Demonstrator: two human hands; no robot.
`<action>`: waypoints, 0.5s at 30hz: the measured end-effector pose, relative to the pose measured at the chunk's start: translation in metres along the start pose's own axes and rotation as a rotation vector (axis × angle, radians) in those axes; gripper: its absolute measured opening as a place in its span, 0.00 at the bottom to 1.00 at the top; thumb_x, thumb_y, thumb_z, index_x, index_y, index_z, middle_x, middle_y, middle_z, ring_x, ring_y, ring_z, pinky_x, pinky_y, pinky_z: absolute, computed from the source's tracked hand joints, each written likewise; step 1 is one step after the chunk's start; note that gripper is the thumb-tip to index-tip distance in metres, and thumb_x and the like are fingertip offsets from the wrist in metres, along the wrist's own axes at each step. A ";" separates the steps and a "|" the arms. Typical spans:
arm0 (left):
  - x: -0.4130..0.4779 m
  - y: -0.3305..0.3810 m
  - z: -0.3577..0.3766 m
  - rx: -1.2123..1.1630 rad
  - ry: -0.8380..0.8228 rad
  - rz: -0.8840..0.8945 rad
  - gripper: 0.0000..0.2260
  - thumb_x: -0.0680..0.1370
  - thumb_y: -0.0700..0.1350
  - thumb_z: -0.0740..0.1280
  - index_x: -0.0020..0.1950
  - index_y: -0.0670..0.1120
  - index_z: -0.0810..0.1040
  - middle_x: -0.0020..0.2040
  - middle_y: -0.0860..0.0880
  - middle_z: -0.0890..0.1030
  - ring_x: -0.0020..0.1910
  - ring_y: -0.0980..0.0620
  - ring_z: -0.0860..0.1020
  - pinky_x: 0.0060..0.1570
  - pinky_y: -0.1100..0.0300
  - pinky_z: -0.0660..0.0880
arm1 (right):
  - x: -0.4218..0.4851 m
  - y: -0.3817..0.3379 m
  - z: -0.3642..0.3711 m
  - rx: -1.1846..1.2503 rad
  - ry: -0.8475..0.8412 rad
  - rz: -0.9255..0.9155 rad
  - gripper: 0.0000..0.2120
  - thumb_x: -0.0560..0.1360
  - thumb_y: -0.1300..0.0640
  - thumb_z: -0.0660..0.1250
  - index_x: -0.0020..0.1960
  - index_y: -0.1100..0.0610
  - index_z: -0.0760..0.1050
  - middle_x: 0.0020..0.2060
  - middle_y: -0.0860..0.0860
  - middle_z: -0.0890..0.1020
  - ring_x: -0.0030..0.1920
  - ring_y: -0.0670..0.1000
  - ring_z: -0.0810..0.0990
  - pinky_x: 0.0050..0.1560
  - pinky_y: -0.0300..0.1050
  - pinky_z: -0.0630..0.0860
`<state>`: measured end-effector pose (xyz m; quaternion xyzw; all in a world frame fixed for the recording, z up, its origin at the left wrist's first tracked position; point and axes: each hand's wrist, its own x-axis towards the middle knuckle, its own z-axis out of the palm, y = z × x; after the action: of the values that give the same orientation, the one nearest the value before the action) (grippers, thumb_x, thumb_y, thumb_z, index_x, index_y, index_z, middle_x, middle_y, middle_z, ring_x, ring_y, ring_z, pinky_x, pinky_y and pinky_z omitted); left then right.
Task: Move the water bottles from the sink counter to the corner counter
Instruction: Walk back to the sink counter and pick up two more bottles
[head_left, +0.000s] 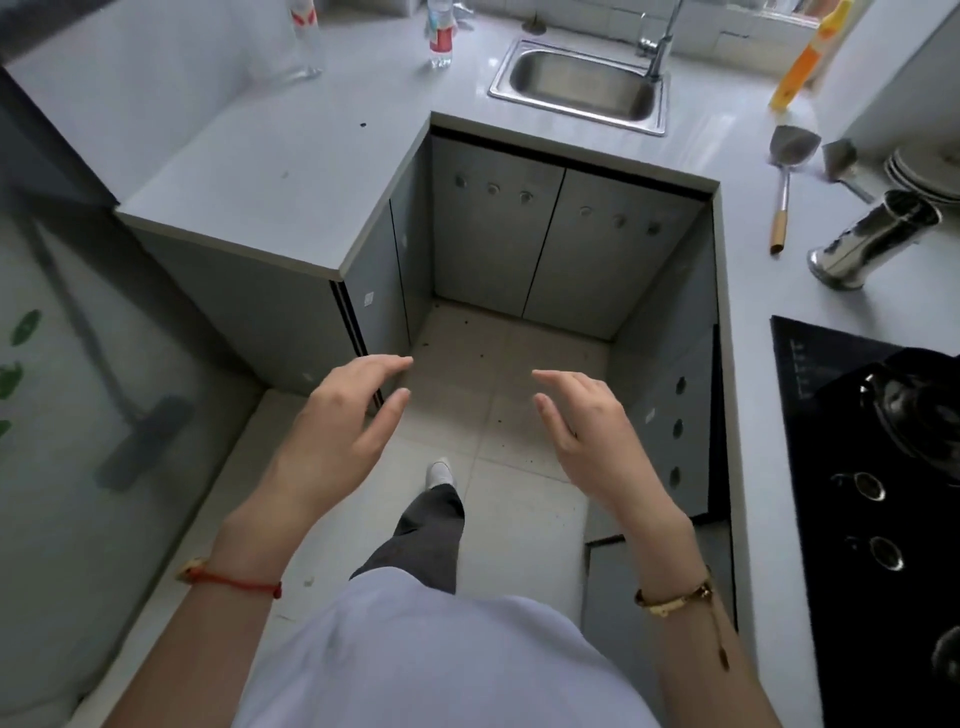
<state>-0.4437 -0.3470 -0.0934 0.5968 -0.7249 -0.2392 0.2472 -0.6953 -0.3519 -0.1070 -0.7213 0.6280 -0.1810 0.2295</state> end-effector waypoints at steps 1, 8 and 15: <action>0.014 -0.002 0.001 0.002 0.003 0.001 0.15 0.80 0.45 0.62 0.66 0.45 0.74 0.64 0.50 0.77 0.65 0.53 0.72 0.66 0.55 0.67 | 0.014 0.004 -0.001 0.004 0.001 0.001 0.17 0.81 0.51 0.55 0.67 0.53 0.69 0.62 0.48 0.76 0.65 0.49 0.70 0.65 0.47 0.69; 0.132 -0.011 -0.003 0.004 0.027 0.008 0.15 0.80 0.45 0.61 0.66 0.45 0.74 0.64 0.51 0.76 0.66 0.54 0.71 0.67 0.63 0.64 | 0.128 0.022 -0.018 0.018 0.017 0.002 0.17 0.81 0.51 0.56 0.67 0.52 0.70 0.63 0.47 0.76 0.66 0.48 0.69 0.66 0.45 0.67; 0.252 -0.016 -0.016 0.030 0.011 0.038 0.16 0.80 0.47 0.60 0.67 0.48 0.72 0.66 0.53 0.75 0.66 0.57 0.69 0.62 0.78 0.56 | 0.250 0.038 -0.048 0.038 0.093 0.008 0.16 0.80 0.51 0.58 0.66 0.53 0.72 0.62 0.48 0.77 0.63 0.50 0.71 0.65 0.47 0.68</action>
<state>-0.4629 -0.5982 -0.0736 0.5877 -0.7384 -0.2203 0.2468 -0.7164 -0.6081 -0.0949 -0.7049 0.6375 -0.2252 0.2143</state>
